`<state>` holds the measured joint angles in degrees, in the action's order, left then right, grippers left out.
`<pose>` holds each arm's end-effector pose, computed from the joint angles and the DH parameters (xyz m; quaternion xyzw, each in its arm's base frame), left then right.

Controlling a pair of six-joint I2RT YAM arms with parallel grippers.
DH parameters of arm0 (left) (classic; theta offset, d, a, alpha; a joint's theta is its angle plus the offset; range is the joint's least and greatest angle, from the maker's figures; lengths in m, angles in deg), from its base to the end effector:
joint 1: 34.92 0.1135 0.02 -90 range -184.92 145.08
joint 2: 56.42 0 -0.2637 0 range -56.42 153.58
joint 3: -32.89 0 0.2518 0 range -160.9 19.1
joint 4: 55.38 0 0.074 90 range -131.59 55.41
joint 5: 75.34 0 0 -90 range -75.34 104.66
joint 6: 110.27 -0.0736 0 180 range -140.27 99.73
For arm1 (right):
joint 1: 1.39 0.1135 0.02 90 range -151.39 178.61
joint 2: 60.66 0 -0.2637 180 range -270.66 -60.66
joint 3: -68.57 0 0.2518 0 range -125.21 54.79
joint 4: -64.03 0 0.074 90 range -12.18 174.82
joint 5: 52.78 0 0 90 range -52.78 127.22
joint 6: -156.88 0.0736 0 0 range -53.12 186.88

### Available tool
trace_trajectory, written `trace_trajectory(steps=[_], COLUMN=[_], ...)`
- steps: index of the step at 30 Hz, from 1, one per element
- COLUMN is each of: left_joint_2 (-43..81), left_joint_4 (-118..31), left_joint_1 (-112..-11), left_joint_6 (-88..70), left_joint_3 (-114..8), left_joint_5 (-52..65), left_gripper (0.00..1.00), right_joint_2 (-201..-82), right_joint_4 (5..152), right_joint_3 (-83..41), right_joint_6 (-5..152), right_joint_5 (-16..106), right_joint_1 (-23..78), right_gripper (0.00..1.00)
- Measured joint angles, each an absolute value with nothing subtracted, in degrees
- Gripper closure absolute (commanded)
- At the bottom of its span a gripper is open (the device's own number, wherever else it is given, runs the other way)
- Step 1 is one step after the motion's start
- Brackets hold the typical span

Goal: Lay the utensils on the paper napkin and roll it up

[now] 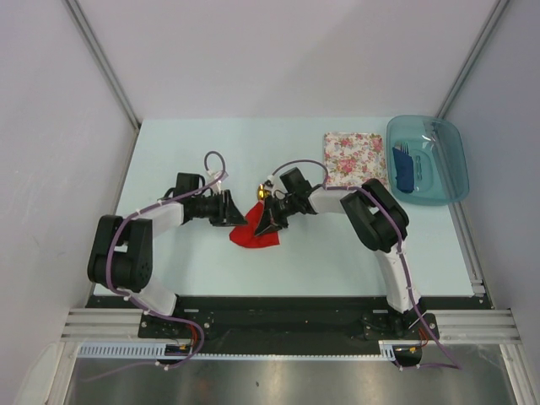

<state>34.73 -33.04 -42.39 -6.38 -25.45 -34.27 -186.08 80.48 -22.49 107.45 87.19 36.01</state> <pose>0.2970 -0.0949 0.1403 0.0752 0.8740 -0.4388 0.1946 0.3291 0.3226 0.0922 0.1180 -0.8575 -0.5005 0.0140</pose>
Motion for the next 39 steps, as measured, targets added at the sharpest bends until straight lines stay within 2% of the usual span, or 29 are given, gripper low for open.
trace_trajectory(steps=[2, 3, 5, 6, 8, 9, 11, 12, 14, 17, 23, 29, 39], left_joint_2=[34.8, 34.9, 35.5, 36.0, 37.0, 37.4, 38.1, 38.4, 38.9, 40.1, 43.0, 44.3, 48.7], left_joint_4=[-34.6, -35.3, -37.2, -38.1, -39.6, -40.3, -41.4, -42.0, -43.1, -44.8, -47.1, -47.0, -40.4], left_joint_1=[-42.4, -42.4, -42.4, -42.4, -42.4, -42.4, -42.4, -42.4, -42.4, -42.6, -44.3, -45.5, -46.5], left_joint_6=[-4.8, -4.1, -2.4, -1.6, -0.1, 0.6, 1.8, 2.4, 3.6, 5.3, 7.5, 7.7, 4.6], left_joint_3=[-25.5, -25.5, -25.5, -25.5, -25.5, -25.5, -25.5, -25.5, -25.6, -26.1, -27.1, -27.3, -29.1], left_joint_5=[-34.3, -34.5, -34.8, -35.0, -35.1, -35.1, -35.1, -35.1, -35.1, -35.1, -35.1, -35.0, -32.8], left_gripper=[0.57, 0.57, 0.57, 0.57, 0.57, 0.57, 0.57, 0.57, 0.57, 0.59, 0.68, 0.73, 0.87], right_joint_2=[-186.5, -186.8, -187.3, -187.5, -187.7, -187.7, -187.7, -187.7, -187.7, -187.7, -187.7, -187.8, -187.8], right_joint_4=[80.0, 79.5, 79.0, 78.8, 78.3, 78.1, 77.5, 77.1, 76.2, 75.7, 75.9, 76.6, 75.2], right_joint_3=[-22.5, -22.5, -22.5, -22.5, -22.5, -22.5, -22.5, -22.5, -22.8, -22.8, -22.8, -22.3, -22.3], right_joint_6=[107.8, 107.9, 108.3, 108.5, 108.8, 108.9, 109.2, 109.4, 109.8, 109.9, 109.9, 109.9, 109.9], right_joint_5=[87.2, 87.2, 87.2, 87.2, 87.2, 87.2, 87.3, 87.7, 88.4, 88.6, 87.7, 87.0, 87.2], right_joint_1=[36.0, 36.0, 36.1, 36.0, 36.1, 36.1, 36.2, 36.2, 36.3, 36.3, 36.3, 36.3, 36.5], right_gripper=[1.0, 0.96, 0.86, 0.76, 0.65, 0.54, 0.45, 0.44, 0.44, 0.53, 0.62, 0.66, 0.69])
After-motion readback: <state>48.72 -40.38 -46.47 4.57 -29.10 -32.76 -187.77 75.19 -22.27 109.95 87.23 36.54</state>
